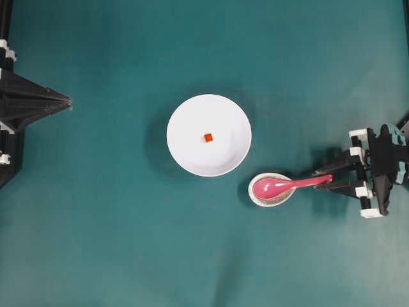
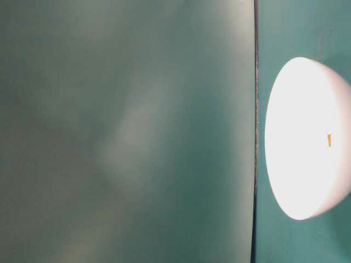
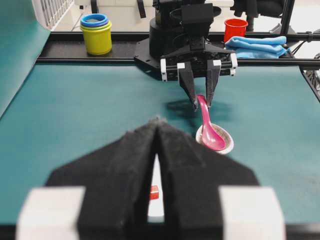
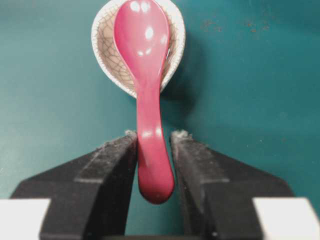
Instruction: Grip the spoon and scoop the red block from the bowl with right arm.
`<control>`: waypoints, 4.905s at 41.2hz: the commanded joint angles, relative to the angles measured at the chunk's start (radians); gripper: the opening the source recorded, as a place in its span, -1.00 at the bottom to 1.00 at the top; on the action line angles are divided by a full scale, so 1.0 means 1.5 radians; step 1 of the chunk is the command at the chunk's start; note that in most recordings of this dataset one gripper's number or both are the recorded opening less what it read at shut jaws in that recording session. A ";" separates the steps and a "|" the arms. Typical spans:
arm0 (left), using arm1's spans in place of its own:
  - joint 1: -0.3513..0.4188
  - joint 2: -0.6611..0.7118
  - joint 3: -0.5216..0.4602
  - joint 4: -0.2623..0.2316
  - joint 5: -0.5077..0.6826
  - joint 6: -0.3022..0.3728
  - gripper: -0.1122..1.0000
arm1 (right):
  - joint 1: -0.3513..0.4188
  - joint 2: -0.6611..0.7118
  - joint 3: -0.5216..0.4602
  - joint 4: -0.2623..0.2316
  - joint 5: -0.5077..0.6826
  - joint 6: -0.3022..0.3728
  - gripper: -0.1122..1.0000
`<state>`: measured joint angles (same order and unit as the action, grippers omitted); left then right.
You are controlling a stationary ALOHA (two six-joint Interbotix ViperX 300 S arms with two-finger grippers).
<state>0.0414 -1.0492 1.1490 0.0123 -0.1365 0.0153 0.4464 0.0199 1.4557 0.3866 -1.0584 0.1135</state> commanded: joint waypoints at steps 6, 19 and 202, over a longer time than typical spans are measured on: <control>0.003 0.003 -0.018 0.000 -0.004 0.001 -0.79 | 0.003 -0.003 -0.002 0.001 -0.001 0.002 -0.23; 0.003 0.003 -0.018 0.001 -0.002 0.001 -0.79 | 0.003 -0.003 -0.003 0.000 0.002 0.002 -0.32; 0.003 -0.008 -0.022 0.001 0.035 -0.011 -0.79 | -0.231 -0.316 -0.294 -0.001 0.899 0.027 -0.53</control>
<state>0.0445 -1.0661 1.1459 0.0107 -0.0813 0.0000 0.0966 -0.4541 1.0201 0.3850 0.3022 0.1519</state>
